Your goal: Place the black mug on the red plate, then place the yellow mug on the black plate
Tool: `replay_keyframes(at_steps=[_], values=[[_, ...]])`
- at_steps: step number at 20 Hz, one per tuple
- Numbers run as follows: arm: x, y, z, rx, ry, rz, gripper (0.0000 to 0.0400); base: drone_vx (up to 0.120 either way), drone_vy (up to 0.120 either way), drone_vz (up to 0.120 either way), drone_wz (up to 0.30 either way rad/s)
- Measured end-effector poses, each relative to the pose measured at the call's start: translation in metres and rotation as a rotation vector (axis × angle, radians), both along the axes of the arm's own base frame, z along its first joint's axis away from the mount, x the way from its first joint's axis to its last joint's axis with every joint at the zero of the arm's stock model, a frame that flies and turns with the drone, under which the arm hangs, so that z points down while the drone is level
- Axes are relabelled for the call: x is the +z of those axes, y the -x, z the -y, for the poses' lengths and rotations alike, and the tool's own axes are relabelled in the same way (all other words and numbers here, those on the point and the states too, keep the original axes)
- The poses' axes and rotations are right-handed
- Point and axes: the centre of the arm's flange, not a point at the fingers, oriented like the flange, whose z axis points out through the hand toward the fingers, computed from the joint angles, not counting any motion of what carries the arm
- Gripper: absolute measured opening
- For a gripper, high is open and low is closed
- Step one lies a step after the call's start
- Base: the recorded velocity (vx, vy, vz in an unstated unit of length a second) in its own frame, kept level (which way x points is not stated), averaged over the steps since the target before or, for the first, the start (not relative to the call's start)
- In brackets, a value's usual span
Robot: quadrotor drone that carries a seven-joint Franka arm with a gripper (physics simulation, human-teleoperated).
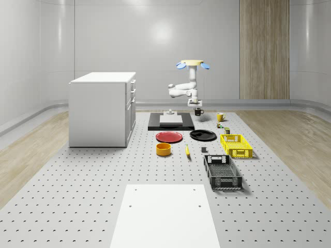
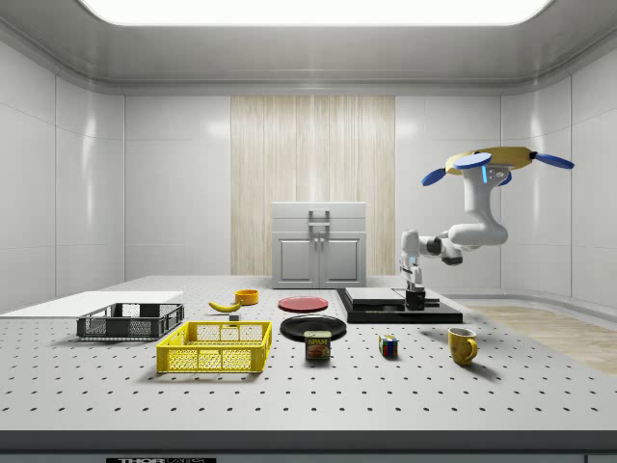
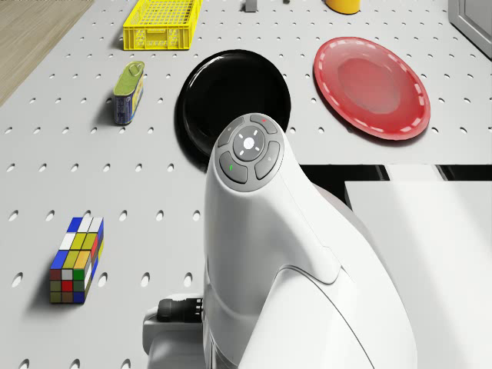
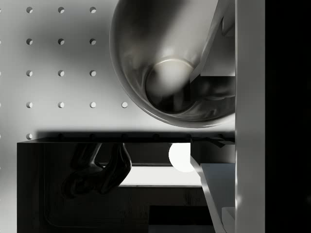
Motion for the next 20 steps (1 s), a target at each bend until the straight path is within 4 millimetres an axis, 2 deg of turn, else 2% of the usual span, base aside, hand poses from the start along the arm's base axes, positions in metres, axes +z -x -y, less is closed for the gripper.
replay_keyframes(at_steps=[3,6,20], values=[[-0.0021,0.0000,0.0000,0.000,0.000,0.000,0.0110,0.120,-0.120,0.000,0.000],[-0.0031,0.0000,0.0000,0.000,0.000,0.000,0.0110,0.120,-0.120,0.067,0.000],[-0.0041,0.0000,0.0000,0.000,0.000,0.000,0.0110,0.120,-0.120,0.000,0.000]])
